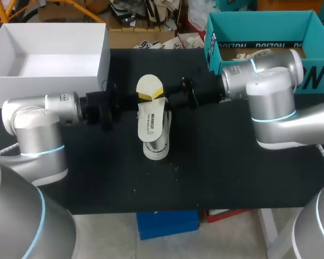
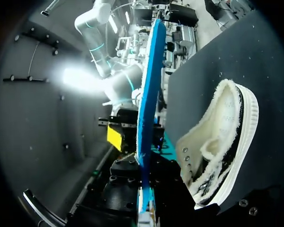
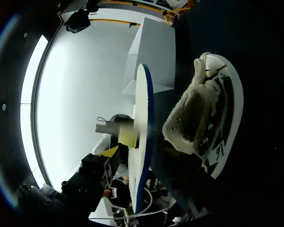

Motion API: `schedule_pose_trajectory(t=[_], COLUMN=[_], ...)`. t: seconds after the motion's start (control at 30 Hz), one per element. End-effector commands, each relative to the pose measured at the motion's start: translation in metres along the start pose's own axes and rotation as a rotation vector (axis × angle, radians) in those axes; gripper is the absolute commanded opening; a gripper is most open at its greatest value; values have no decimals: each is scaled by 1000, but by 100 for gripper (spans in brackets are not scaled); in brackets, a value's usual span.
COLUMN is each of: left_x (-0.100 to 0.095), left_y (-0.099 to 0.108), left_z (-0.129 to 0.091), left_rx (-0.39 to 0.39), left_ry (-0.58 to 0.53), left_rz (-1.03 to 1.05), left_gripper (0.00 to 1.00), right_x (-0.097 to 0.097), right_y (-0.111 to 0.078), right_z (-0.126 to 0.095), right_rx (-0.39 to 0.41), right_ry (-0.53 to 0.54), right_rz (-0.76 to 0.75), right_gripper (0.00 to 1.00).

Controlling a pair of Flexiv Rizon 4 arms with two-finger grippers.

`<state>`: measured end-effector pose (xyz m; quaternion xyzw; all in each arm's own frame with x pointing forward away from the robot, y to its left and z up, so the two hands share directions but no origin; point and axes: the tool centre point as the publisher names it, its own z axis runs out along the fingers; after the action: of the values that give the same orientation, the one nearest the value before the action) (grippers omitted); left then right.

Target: Take the shoe out of the shoebox, open the shoe tongue, remove and reinsert the insole, then place the shoe into the shoebox

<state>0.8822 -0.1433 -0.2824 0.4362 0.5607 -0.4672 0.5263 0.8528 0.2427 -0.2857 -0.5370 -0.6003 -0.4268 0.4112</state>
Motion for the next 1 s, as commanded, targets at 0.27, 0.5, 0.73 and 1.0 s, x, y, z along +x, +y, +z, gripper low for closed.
schedule_pose_trajectory(t=[0.27,0.5,0.73,1.0], left_x=[-20,-21,-15,-11], left_y=[-27,-41,-53,-59], left_z=[-46,-74,-101,-122], left_rx=[-5,1,12,21], left_ry=[186,252,312,343], left_rz=[-12,-30,-73,-104], left_gripper=[0,0,0,0], right_x=[12,10,13,17], right_y=[-15,-24,-28,-27], right_z=[-19,-30,-36,-36], right_rx=[-66,-98,-117,-110], right_ry=[-225,-387,-533,-666], right_rz=[18,41,30,-10], right_gripper=[100,100,100,100])
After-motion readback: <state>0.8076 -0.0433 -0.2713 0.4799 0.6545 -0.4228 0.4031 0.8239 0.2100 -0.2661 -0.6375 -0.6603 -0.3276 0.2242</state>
